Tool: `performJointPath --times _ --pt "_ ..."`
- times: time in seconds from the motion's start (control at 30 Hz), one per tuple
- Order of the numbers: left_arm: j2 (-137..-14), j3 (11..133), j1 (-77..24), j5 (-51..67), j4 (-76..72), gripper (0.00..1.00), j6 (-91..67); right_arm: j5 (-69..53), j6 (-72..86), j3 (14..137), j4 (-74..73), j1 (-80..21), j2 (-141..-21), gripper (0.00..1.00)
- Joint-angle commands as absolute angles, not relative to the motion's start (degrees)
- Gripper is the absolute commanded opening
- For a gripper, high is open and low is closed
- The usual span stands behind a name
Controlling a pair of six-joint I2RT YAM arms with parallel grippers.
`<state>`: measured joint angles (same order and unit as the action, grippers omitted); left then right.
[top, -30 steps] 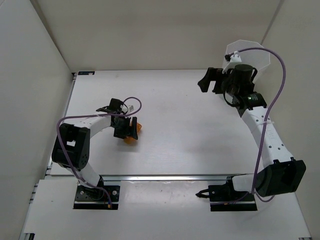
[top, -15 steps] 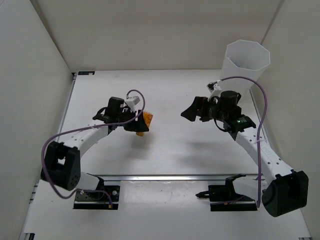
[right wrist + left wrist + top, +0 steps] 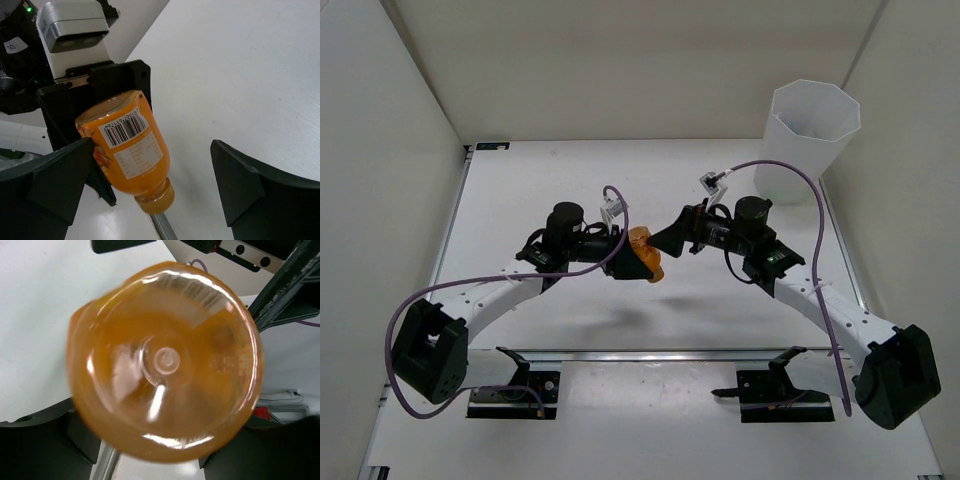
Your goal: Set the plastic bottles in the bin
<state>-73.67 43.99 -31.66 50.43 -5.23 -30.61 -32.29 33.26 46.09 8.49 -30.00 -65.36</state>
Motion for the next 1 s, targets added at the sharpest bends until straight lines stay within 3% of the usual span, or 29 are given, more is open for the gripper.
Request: performJointPath --times 0.0,0.4,0.7,0.97 --pt "-72.86 43.94 -33.13 55.73 -11.87 0.30 -34.19 -31.01 34.36 43.51 16.51 -30.85 -64.34 0.98" --pt "-75.50 45.18 -32.78 57.48 -10.55 0.17 -33.75 -39.97 29.27 37.71 17.57 -26.90 -57.66 0.99" --pt "-77.34 45.88 -35.15 60.03 -10.28 0.15 -33.48 -46.57 30.32 37.44 25.21 -28.39 -60.55 0.96" --pt "-78.05 46.31 -35.50 61.08 -12.40 0.14 -35.07 -45.88 28.92 38.32 24.61 -31.02 -63.10 0.88"
